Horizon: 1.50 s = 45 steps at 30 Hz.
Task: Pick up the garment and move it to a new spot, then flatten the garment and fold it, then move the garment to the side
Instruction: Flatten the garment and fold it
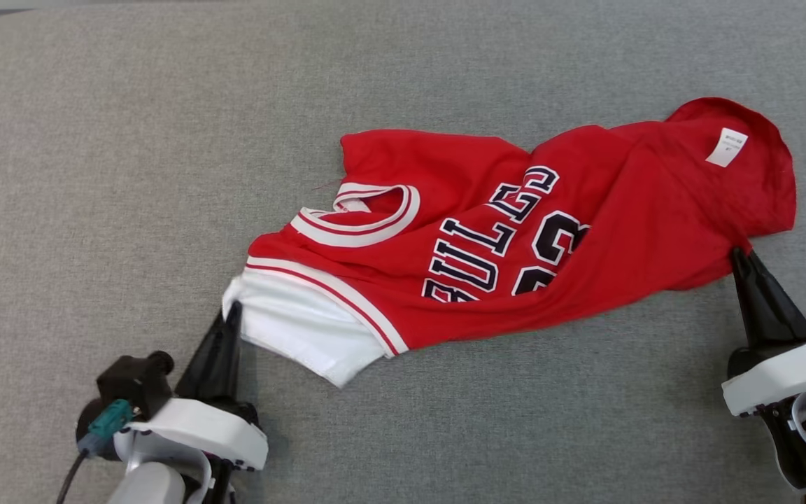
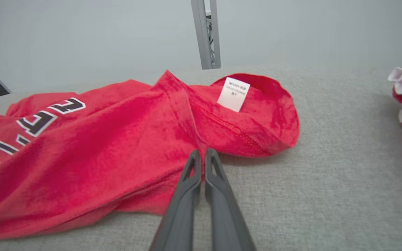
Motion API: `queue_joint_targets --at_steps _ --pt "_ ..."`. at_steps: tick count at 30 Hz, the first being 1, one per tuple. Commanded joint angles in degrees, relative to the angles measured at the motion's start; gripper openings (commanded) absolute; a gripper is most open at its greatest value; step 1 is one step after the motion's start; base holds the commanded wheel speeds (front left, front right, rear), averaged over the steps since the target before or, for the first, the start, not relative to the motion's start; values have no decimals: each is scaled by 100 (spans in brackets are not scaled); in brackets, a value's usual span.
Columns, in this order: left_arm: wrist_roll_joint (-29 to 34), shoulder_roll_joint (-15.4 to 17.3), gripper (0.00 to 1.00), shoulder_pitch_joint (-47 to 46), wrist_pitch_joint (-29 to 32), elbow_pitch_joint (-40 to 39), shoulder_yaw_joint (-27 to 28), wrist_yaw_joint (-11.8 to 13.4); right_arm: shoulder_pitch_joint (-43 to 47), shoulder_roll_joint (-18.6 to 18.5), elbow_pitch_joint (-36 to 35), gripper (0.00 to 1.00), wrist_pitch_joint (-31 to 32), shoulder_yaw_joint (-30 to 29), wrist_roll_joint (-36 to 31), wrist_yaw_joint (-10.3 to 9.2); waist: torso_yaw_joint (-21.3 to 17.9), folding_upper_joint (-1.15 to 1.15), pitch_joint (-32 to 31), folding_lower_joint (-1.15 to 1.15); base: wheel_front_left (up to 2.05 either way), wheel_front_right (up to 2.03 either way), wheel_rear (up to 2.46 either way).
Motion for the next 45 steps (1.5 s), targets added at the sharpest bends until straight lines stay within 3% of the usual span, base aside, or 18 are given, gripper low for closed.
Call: queue_joint_targets --at_steps 1,7,14,24,32,38,45 --pt "55 74 0 -24 -76 -167 77 50 63 -15 -185 0 -69 -43 0 1 -56 0 -48 0 0 0 0" --pt "202 312 0 -201 -193 -1029 307 141 54 29 -1151 0 -58 -93 430 1 -172 0 -226 0 0 0 0" --pt "293 547 0 -736 -73 -1906 523 241 -453 -174 -1928 0 27 -317 759 1 -246 0 -478 0 0 0 0" --pt "389 793 0 -2451 325 -2585 581 43 -1936 -485 -2429 0 381 -561 838 1 -278 0 -738 0 0 0 0" --pt "402 946 0 -3796 727 -2523 599 -115 -2933 -665 -2272 0 646 -487 892 1 -358 0 -839 0 0 0 0" --pt "314 975 0 -4312 924 -2232 566 -227 -3345 -696 -2018 0 649 -405 948 1 -426 0 -715 0 0 0 0" --pt "244 907 0 -5343 865 -1268 483 -516 -4451 -690 -1229 0 498 14 1014 1 -493 0 -305 0 0 0 0"
